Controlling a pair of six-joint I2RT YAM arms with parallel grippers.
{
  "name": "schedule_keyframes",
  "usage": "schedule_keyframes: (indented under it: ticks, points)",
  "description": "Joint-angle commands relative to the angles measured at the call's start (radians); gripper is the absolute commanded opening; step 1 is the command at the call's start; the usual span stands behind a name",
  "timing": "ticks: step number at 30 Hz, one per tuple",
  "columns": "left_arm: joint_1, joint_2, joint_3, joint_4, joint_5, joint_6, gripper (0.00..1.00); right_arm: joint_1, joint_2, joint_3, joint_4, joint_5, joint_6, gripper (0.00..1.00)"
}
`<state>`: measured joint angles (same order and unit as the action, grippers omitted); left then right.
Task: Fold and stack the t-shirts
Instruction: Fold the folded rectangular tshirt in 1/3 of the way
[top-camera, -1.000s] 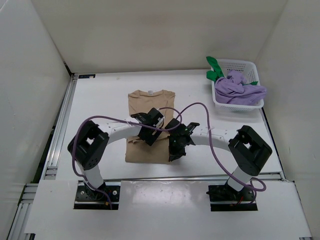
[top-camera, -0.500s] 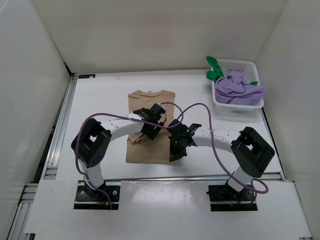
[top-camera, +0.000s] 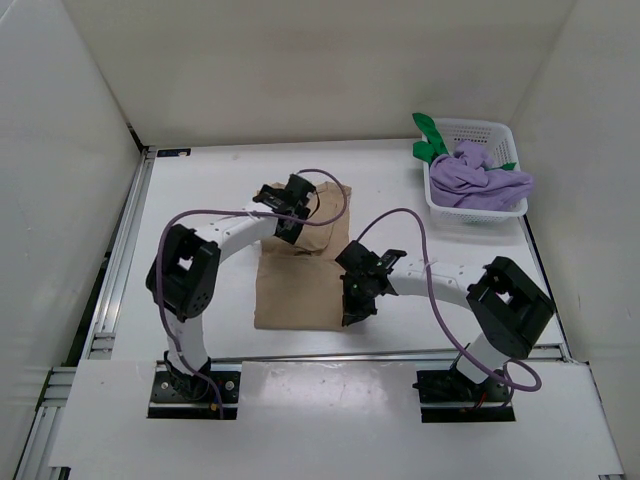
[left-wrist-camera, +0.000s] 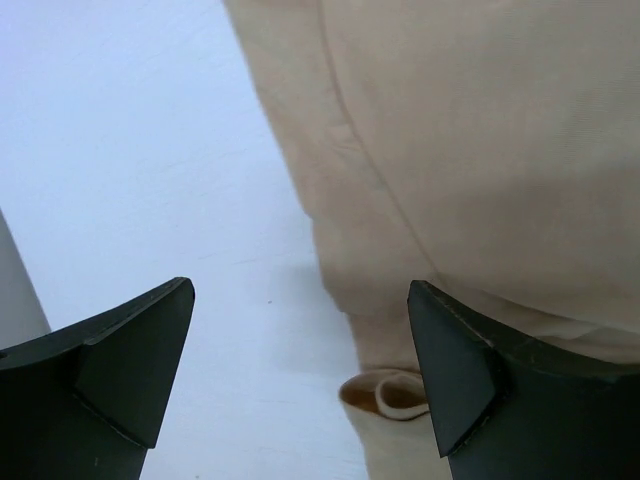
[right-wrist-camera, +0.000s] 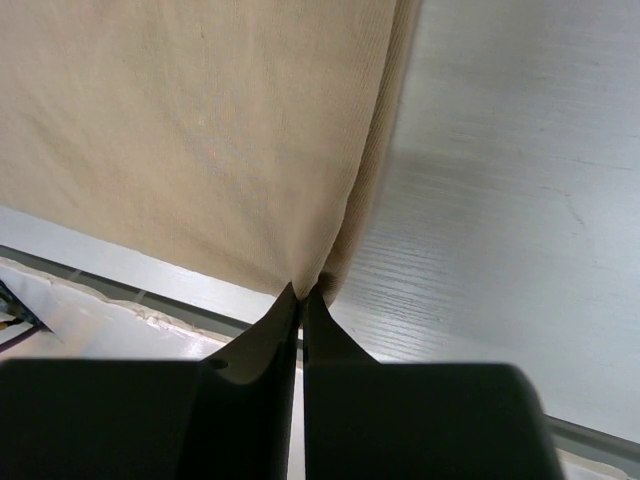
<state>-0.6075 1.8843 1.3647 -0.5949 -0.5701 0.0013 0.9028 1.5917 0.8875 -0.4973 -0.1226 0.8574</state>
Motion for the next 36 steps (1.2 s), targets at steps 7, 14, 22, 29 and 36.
schedule_keyframes:
  ticks: [7,14,22,29,36]
  points:
    - [0.077,-0.394,-0.061,-0.232,0.342,-0.001,0.99,0.001,-0.027,0.027,-0.036,0.021,-0.001,0.54]
    - [0.21,-0.951,-0.19,-0.175,0.667,-0.001,0.99,0.001,-0.128,-0.015,-0.064,0.081,0.028,0.98]
    - [0.233,-1.041,-0.516,-0.306,0.789,-0.001,0.88,0.001,-0.177,-0.039,-0.003,0.097,0.068,0.98]
    - [0.36,-0.941,-0.736,-0.181,1.044,-0.001,0.62,0.01,-0.157,-0.048,0.017,0.086,0.109,0.82]
    - [0.361,-0.815,-0.791,-0.138,1.035,-0.001,0.68,0.01,-0.135,-0.087,0.088,0.046,0.129,0.79]
